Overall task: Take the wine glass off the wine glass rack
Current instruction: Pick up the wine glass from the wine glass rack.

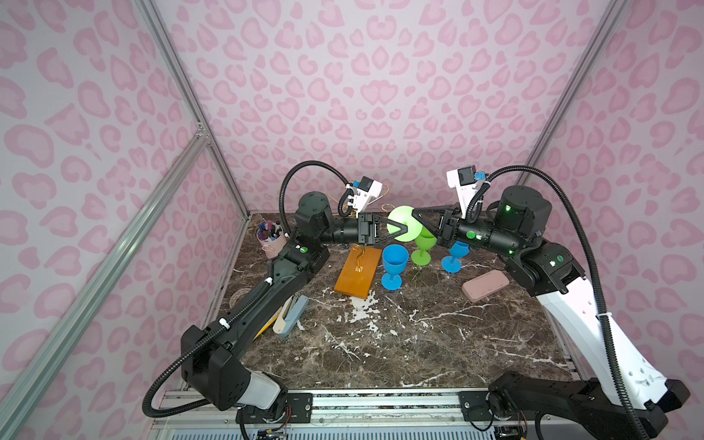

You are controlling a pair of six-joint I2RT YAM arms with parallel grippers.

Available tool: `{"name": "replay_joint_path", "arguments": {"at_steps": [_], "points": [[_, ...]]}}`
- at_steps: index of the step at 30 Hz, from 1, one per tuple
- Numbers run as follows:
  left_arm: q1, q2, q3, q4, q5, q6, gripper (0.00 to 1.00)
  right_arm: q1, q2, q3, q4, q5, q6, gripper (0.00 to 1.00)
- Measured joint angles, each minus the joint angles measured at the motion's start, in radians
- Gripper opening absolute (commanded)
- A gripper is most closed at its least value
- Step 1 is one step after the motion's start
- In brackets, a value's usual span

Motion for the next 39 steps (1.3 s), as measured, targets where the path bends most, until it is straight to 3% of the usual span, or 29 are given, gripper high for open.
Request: {"name": "replay_joint_path", "arguments": {"at_steps": [39], "points": [[-0.037,0.050,0.032,-0.002,0.013,-0.029,0.04,-0.049,-0.079,-0.120,0.046,0.027,-0.002,0.00]]}}
